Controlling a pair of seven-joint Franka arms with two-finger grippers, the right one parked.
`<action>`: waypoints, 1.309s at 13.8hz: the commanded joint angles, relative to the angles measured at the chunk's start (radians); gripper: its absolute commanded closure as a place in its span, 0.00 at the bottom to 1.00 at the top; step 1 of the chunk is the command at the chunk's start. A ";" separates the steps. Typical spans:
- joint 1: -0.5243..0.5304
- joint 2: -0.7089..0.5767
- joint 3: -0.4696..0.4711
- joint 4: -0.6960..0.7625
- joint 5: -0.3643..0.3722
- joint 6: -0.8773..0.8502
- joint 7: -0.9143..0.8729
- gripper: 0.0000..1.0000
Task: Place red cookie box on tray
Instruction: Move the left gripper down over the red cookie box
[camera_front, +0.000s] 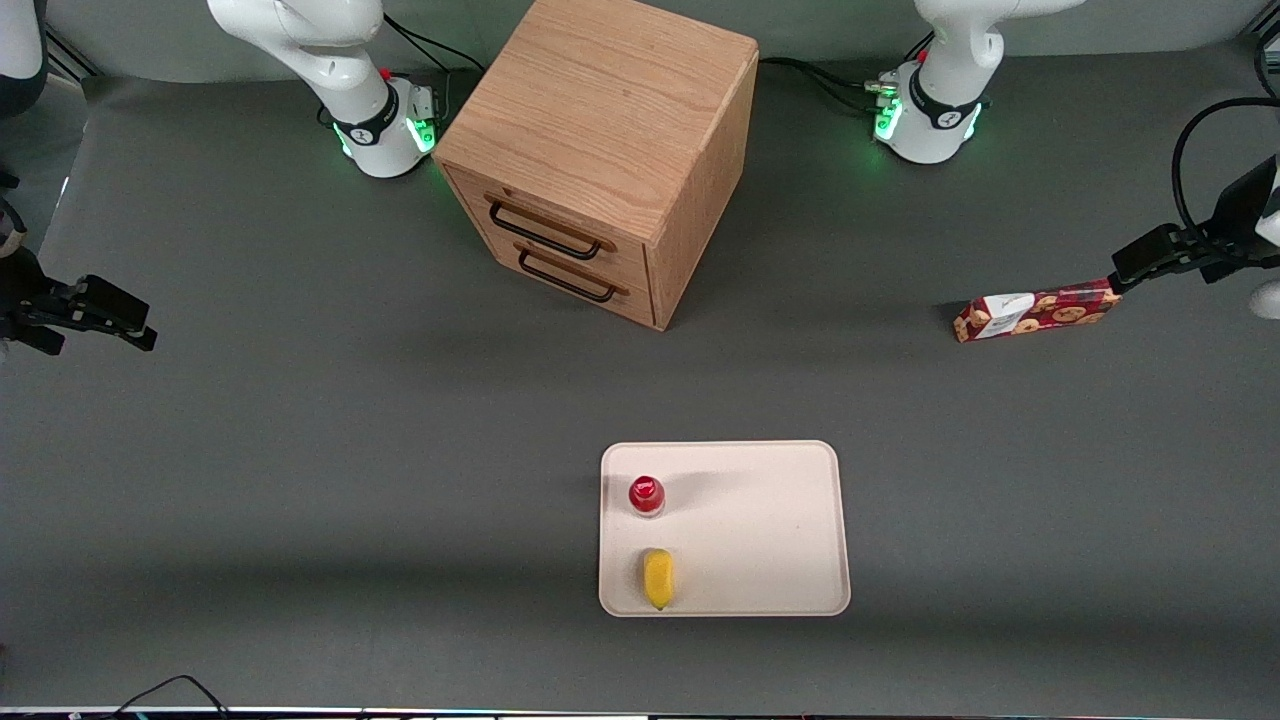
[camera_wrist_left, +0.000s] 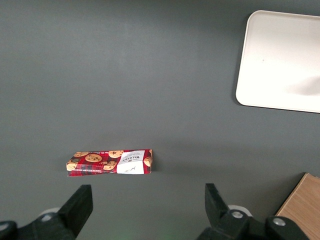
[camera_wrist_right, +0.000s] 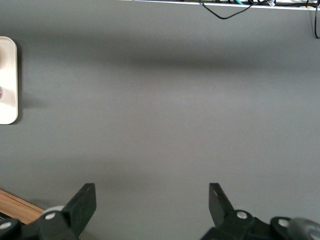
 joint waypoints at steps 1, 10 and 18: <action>0.003 0.005 -0.004 0.017 0.015 -0.025 0.018 0.00; 0.013 0.026 0.079 -0.295 0.123 0.200 0.594 0.00; 0.051 -0.003 0.119 -0.657 0.123 0.369 1.246 0.00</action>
